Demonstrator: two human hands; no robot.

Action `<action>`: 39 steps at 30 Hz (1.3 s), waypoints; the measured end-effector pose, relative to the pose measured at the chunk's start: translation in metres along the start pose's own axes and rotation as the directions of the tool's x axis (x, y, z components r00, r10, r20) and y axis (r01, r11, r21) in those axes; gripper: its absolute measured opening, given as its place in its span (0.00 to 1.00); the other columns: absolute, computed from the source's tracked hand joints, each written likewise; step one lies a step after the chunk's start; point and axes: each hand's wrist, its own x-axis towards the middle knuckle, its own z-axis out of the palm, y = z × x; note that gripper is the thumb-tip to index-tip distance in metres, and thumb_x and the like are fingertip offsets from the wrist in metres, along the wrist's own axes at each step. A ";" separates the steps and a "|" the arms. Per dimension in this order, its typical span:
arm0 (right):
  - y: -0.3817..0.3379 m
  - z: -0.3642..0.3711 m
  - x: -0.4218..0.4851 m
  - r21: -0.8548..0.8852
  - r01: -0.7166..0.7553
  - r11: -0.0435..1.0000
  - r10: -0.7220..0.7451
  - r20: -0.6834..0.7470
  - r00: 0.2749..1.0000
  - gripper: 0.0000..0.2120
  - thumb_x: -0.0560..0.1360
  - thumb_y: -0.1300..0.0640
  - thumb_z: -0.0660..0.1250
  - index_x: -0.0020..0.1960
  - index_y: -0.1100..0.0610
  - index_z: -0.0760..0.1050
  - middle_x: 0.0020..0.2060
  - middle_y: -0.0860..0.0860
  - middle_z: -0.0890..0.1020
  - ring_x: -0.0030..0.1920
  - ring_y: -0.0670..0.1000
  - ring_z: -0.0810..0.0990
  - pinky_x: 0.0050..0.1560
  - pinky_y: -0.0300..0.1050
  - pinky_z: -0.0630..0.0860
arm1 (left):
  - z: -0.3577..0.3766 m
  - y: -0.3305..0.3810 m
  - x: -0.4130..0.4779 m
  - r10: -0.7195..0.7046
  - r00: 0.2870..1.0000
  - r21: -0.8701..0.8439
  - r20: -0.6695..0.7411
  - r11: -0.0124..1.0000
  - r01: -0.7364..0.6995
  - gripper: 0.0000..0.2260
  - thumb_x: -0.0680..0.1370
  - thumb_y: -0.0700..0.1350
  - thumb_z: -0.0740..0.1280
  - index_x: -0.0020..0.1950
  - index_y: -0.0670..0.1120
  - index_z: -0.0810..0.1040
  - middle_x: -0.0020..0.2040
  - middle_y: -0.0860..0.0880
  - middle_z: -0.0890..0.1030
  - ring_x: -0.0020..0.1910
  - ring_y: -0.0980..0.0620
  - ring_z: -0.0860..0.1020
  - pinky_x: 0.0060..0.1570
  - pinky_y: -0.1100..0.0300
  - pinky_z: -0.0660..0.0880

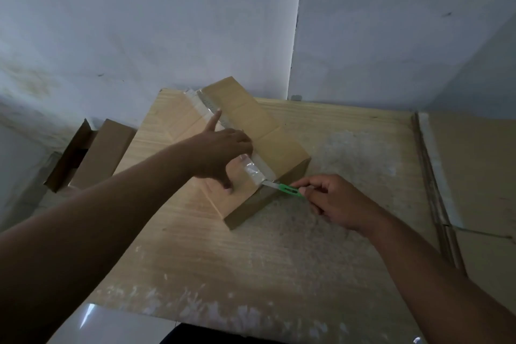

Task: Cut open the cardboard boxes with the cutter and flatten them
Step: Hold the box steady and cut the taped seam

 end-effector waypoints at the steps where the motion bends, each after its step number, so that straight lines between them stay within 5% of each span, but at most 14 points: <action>1: -0.004 -0.005 0.000 -0.001 0.004 1.000 -0.004 -0.020 1.000 0.08 0.82 0.57 0.65 0.52 0.50 0.83 0.26 0.50 0.74 0.23 0.44 0.68 0.27 0.39 0.66 | 0.004 -0.002 -0.008 -0.012 0.997 -0.056 -0.080 0.998 0.007 0.40 0.67 0.64 0.78 0.76 0.55 0.69 0.78 0.54 0.67 0.80 0.52 0.60 0.76 0.32 0.32; 5: -0.009 -0.013 0.015 0.108 0.097 0.989 -0.056 -0.329 0.943 0.08 0.81 0.54 0.65 0.48 0.54 0.82 0.24 0.46 0.71 0.23 0.46 0.66 0.30 0.41 0.62 | 0.026 -0.002 -0.042 -0.004 0.902 -0.101 -0.432 0.994 -0.044 0.36 0.64 0.61 0.81 0.68 0.51 0.75 0.67 0.52 0.77 0.71 0.49 0.71 0.80 0.42 0.48; 8: -0.019 0.014 0.040 -0.182 0.114 0.977 -0.182 -0.417 0.890 0.11 0.82 0.53 0.63 0.59 0.52 0.81 0.36 0.46 0.81 0.34 0.45 0.77 0.36 0.39 0.70 | 0.032 -0.002 -0.063 -0.024 0.855 -0.062 -0.518 0.998 -0.010 0.27 0.64 0.59 0.82 0.55 0.51 0.77 0.55 0.53 0.81 0.60 0.50 0.77 0.78 0.42 0.58; 10: -0.022 0.035 0.055 -0.301 0.115 0.947 -0.225 -0.363 0.904 0.16 0.83 0.54 0.61 0.68 0.54 0.77 0.53 0.52 0.84 0.52 0.51 0.82 0.50 0.39 0.75 | 0.029 -0.003 -0.078 -0.010 0.887 -0.042 -0.461 0.999 -0.011 0.23 0.65 0.60 0.81 0.52 0.54 0.77 0.51 0.55 0.83 0.56 0.52 0.80 0.77 0.44 0.61; 12: -0.020 0.053 0.066 -0.406 0.095 0.909 -0.239 -0.321 0.916 0.18 0.83 0.54 0.60 0.71 0.53 0.74 0.62 0.55 0.81 0.61 0.56 0.79 0.61 0.46 0.76 | 0.021 0.001 -0.095 -0.058 0.959 -0.095 -0.277 0.995 0.032 0.27 0.67 0.73 0.73 0.56 0.57 0.77 0.53 0.58 0.83 0.58 0.55 0.80 0.78 0.49 0.58; 14: -0.018 0.066 0.070 -0.473 0.030 0.881 -0.215 -0.341 0.915 0.19 0.82 0.55 0.59 0.73 0.53 0.72 0.62 0.59 0.79 0.62 0.59 0.77 0.63 0.51 0.75 | 0.013 0.010 -0.111 -0.138 0.990 -0.170 -0.037 0.977 0.130 0.43 0.63 0.86 0.55 0.67 0.60 0.76 0.64 0.61 0.79 0.65 0.57 0.74 0.78 0.52 0.53; 17: -0.014 0.075 0.066 -0.472 -0.012 0.881 -0.206 -0.406 0.890 0.21 0.83 0.57 0.57 0.76 0.55 0.68 0.63 0.60 0.75 0.63 0.61 0.74 0.63 0.52 0.73 | 0.018 0.026 -0.128 -0.201 0.961 -0.493 0.188 0.827 0.270 0.54 0.61 0.87 0.37 0.77 0.60 0.68 0.76 0.58 0.69 0.76 0.54 0.65 0.76 0.51 0.56; 19: -0.009 0.081 0.062 -0.489 -0.006 0.872 -0.213 -0.392 0.895 0.22 0.84 0.58 0.55 0.78 0.56 0.63 0.62 0.60 0.71 0.61 0.61 0.73 0.61 0.53 0.74 | 0.032 0.036 -0.124 -0.191 0.954 -0.497 0.229 0.820 0.284 0.58 0.61 0.86 0.31 0.78 0.55 0.66 0.78 0.51 0.66 0.78 0.47 0.62 0.76 0.45 0.61; 21: -0.004 0.087 0.055 -0.494 -0.009 0.869 -0.207 -0.381 0.901 0.24 0.84 0.59 0.54 0.80 0.57 0.60 0.63 0.60 0.69 0.58 0.61 0.74 0.58 0.53 0.76 | 0.049 0.046 -0.108 -0.241 0.938 -0.449 0.250 0.830 0.332 0.58 0.64 0.83 0.30 0.80 0.49 0.61 0.83 0.43 0.55 0.82 0.42 0.54 0.77 0.39 0.61; 26: 0.012 0.095 0.028 -0.498 -0.070 0.864 -0.162 -0.406 0.899 0.25 0.85 0.56 0.53 0.82 0.53 0.53 0.62 0.60 0.72 0.56 0.60 0.76 0.51 0.50 0.75 | 0.075 0.102 -0.053 -0.524 0.816 -0.609 0.243 0.572 0.549 0.39 0.84 0.66 0.44 0.83 0.39 0.44 0.82 0.39 0.32 0.79 0.39 0.29 0.78 0.31 0.43; 29: 0.023 0.093 0.011 -0.456 -0.083 0.886 -0.124 -0.408 0.905 0.27 0.85 0.56 0.53 0.82 0.49 0.50 0.57 0.57 0.76 0.52 0.54 0.76 0.48 0.47 0.74 | 0.082 0.118 -0.031 -0.602 0.776 -0.658 0.189 0.509 0.555 0.38 0.84 0.65 0.43 0.83 0.39 0.39 0.82 0.40 0.31 0.76 0.38 0.23 0.76 0.31 0.35; 33: 0.035 0.084 -0.006 -0.426 -0.075 0.902 -0.103 -0.380 0.919 0.28 0.85 0.58 0.54 0.81 0.45 0.49 0.46 0.52 0.74 0.42 0.49 0.72 0.38 0.42 0.67 | 0.070 0.099 -0.010 -0.584 0.789 -0.626 0.192 0.546 0.556 0.41 0.82 0.68 0.40 0.83 0.38 0.53 0.84 0.37 0.47 0.82 0.39 0.37 0.75 0.38 0.31; 36: 0.038 0.081 -0.019 -0.435 -0.060 0.898 -0.105 -0.346 0.932 0.29 0.84 0.60 0.54 0.81 0.45 0.50 0.39 0.48 0.68 0.35 0.45 0.68 0.31 0.37 0.61 | 0.036 0.078 0.006 -0.496 0.833 -0.727 0.244 0.475 0.496 0.30 0.85 0.63 0.48 0.76 0.43 0.70 0.77 0.35 0.67 0.75 0.38 0.66 0.75 0.47 0.60; 39: 0.037 0.082 -0.029 -0.459 -0.063 0.886 -0.112 -0.345 0.932 0.28 0.84 0.59 0.55 0.81 0.43 0.51 0.40 0.48 0.69 0.36 0.43 0.69 0.33 0.36 0.64 | -0.002 0.066 0.027 -0.414 0.850 -0.855 0.327 0.253 0.452 0.26 0.87 0.60 0.54 0.76 0.43 0.70 0.72 0.40 0.73 0.67 0.40 0.73 0.61 0.51 0.70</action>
